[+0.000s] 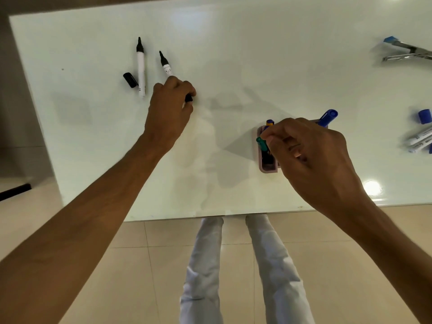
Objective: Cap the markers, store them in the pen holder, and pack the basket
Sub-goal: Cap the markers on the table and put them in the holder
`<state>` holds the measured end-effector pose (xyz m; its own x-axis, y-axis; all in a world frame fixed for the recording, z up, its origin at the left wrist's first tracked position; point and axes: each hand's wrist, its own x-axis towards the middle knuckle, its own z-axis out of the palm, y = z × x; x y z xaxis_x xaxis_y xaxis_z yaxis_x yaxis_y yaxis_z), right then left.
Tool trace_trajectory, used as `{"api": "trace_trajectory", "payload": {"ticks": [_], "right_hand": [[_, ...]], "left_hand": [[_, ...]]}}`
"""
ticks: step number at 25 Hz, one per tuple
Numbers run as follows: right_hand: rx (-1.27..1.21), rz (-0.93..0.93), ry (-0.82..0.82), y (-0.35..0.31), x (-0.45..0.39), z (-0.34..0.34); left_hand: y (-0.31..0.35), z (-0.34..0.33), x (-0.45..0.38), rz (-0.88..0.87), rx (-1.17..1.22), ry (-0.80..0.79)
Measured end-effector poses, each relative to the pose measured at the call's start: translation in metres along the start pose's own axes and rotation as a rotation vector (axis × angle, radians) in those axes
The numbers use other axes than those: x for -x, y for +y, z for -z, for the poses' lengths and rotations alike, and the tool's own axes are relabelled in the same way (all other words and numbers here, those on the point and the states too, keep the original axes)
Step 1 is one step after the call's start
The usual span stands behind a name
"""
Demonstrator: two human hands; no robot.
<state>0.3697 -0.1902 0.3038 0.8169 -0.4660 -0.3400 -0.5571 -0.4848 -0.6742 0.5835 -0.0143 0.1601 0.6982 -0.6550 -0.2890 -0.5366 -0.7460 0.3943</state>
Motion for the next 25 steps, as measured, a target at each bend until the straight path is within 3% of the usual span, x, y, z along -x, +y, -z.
{"api": "trace_trajectory", "payload": {"ticks": [5, 10, 14, 19, 22, 25], "right_hand": [[-0.074, -0.107, -0.033, -0.005, -0.004, -0.004], [-0.543, -0.463, -0.031, -0.016, -0.016, -0.023], [-0.565, -0.601, -0.200, -0.029, -0.031, -0.051], [-1.040, -0.908, -0.250, -0.036, -0.049, -0.064], [-1.243, -0.843, -0.402, -0.033, -0.048, -0.053], [-1.275, -0.821, -0.361, -0.030, -0.046, -0.048]], "left_hand": [[0.016, -0.007, 0.038, 0.103, 0.413, 0.063], [0.042, 0.002, 0.074, 0.341, 0.863, -0.071], [0.069, 0.021, 0.093, 0.236, 0.956, -0.057], [0.088, 0.046, 0.098, 0.161, 1.103, -0.061], [0.090, 0.056, 0.101, 0.112, 1.231, -0.082], [0.089, 0.058, 0.106, 0.085, 1.291, -0.094]]}}
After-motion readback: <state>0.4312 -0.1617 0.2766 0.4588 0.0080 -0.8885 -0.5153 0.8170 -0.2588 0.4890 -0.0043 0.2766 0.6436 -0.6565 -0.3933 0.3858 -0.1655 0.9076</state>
